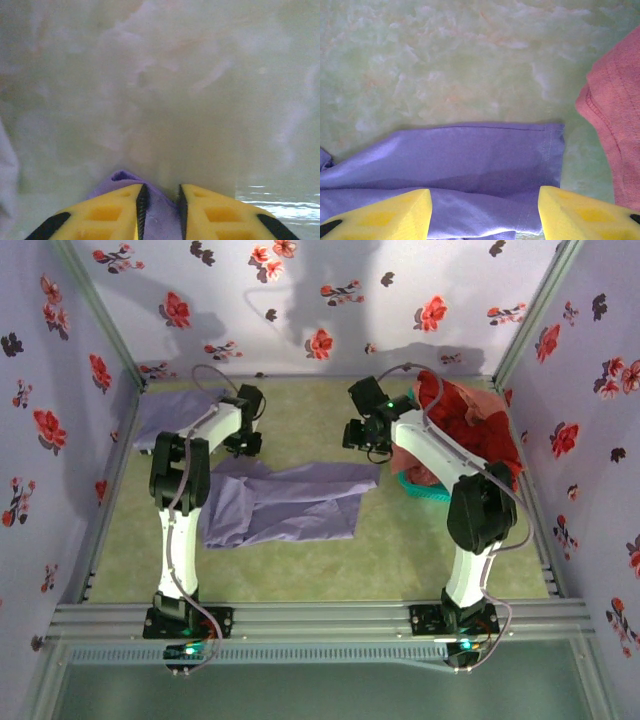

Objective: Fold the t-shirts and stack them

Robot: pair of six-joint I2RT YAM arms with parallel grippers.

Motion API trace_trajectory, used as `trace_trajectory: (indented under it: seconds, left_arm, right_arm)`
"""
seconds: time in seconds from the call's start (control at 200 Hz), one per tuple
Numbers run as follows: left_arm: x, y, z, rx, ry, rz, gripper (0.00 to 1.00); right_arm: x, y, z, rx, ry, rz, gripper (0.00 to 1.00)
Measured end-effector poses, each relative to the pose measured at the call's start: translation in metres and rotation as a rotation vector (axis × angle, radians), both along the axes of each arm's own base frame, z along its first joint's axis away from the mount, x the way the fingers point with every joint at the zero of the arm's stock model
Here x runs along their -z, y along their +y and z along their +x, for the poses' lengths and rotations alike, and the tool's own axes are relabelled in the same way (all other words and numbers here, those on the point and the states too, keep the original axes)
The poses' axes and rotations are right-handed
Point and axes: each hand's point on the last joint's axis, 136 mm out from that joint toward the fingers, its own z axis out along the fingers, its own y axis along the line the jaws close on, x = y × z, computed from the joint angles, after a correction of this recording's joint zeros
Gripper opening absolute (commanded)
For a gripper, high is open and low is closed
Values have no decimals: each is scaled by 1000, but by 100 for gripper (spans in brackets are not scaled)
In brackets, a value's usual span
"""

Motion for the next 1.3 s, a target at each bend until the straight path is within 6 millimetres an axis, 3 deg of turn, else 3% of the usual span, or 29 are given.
trace_trajectory:
  seconds: [0.025,0.21,0.31,0.41,0.55,0.63,0.695,0.795,0.925,1.045,1.17,1.3]
  left_arm:
    - [-1,-1,0,-3,-6,-6,0]
    - [-5,-2,-12,5,-6,0,0]
    - [-19,1,-22,-1,-17,0,0]
    - [-59,8,-31,-7,-86,-1,0]
    - [-144,25,-49,-34,-263,-30,0]
    - [-184,47,-65,-80,-356,-48,0]
    - [-200,70,-81,-133,-391,-44,0]
    - [-192,100,-110,-214,-376,-28,0]
    - [-154,124,-148,-286,-269,-2,0]
    - [-127,142,-170,-387,-210,-77,0]
    - [-113,159,-177,-486,-171,-148,0]
    - [-114,159,-175,-507,-180,-201,0]
  right_arm:
    - [-1,0,0,0,-2,1,60]
    - [-4,0,0,0,-8,5,60]
    - [-4,0,-2,-1,-2,4,60]
    - [-4,2,-3,-4,0,7,60]
    - [-4,8,-11,-12,5,15,60]
    - [-1,15,-17,-23,16,20,60]
    - [3,19,-21,-27,27,26,60]
    - [6,26,-23,-30,38,44,58]
    - [19,31,-16,-28,61,34,55]
    - [35,29,-7,-12,77,-4,55]
    - [50,23,7,10,97,-33,55]
    - [69,7,14,35,133,-71,55]
